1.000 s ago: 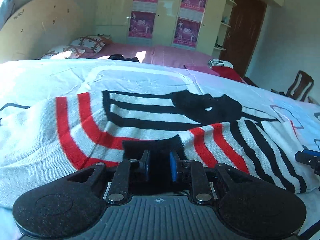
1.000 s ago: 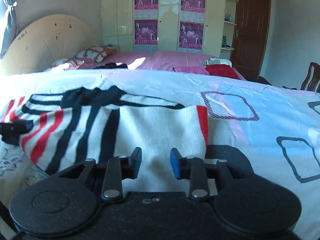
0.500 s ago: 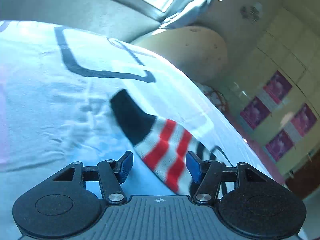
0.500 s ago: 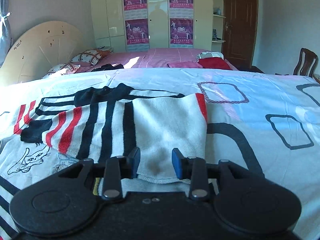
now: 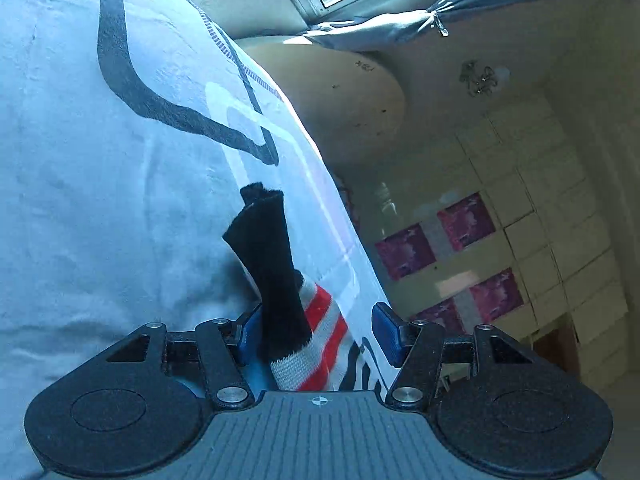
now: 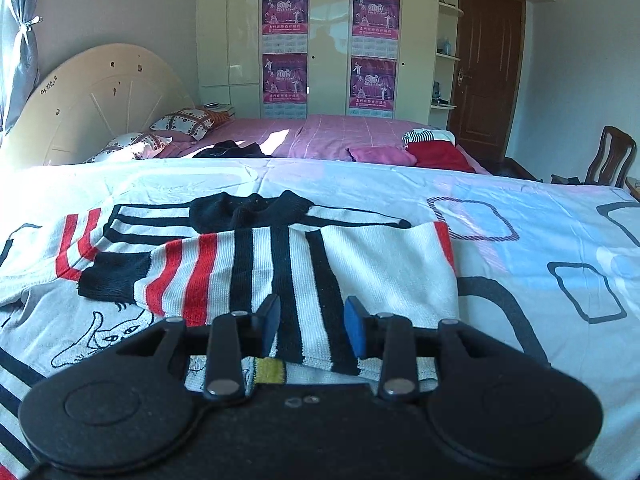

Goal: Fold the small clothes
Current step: 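Lift the held sleeve with the left tool and carry it across the body, then lay the sleeve on the sweater body and open the left tool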

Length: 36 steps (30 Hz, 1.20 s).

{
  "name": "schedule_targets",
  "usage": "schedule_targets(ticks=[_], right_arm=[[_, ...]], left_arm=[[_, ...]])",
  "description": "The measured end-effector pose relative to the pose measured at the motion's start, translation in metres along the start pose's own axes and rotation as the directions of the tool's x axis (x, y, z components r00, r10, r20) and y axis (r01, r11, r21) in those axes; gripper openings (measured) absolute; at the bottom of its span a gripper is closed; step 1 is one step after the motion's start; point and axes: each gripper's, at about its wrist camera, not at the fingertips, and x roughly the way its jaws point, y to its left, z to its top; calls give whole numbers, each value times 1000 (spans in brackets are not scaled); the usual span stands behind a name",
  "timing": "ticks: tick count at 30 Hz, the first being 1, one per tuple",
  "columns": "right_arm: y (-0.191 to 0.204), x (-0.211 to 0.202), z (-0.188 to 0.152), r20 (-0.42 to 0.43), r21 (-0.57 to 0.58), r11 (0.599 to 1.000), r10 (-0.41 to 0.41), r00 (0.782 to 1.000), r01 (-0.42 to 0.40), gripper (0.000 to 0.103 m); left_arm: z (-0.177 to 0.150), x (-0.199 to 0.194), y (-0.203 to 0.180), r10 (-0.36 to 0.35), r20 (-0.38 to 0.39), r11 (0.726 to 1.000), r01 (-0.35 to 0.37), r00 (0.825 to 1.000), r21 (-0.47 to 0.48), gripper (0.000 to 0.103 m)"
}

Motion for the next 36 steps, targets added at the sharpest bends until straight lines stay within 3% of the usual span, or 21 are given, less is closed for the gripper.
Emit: schedule_targets(ticks=[3,8,12,13,14,18,22,26,29,31,36], right_arm=[[3,-3,0,4,-4,1000,-7,1000,7,36],[9,-1,0,-1,-6,1000,-8,1000,8,36],[12,0,1,3,-11,1000,-1,1000,1,37],[12,1,1,3,-10,1000,-2,1000,2,37],[12,2,1,1,-8,1000,-4,1000,4,37],[5,6,2,-4,2,1000,-11,1000,11,37],[-5,8,2,-2,8,1000,-20,1000,20,37],[-18,8,2,0,23,999,-25,1000,25,37],[-27,6,2,4,36,999,-28,1000,28,37],[-35,3,2,6,43,999,-31,1000,30,37],[-58,-6,2,12,75,996,-48,999,47,37]], left_arm=[[-8,1,1,-30,0,999,30,1000,-15,58],[-17,1,17,-115,77,976,127,990,-178,58],[-21,14,20,-22,100,981,40,995,-187,29],[-22,17,18,8,100,984,10,995,-176,23],[-23,21,13,75,82,988,-63,994,-139,10],[-26,24,-12,167,102,986,-165,981,-24,8],[-33,23,-76,98,115,978,-117,989,171,8],[-57,43,-162,5,40,919,-20,999,393,8],[-90,59,-220,-30,-51,842,52,998,536,8],[-126,69,-247,-34,-107,782,93,994,616,8],[-211,83,-289,5,-256,697,180,967,694,8]])
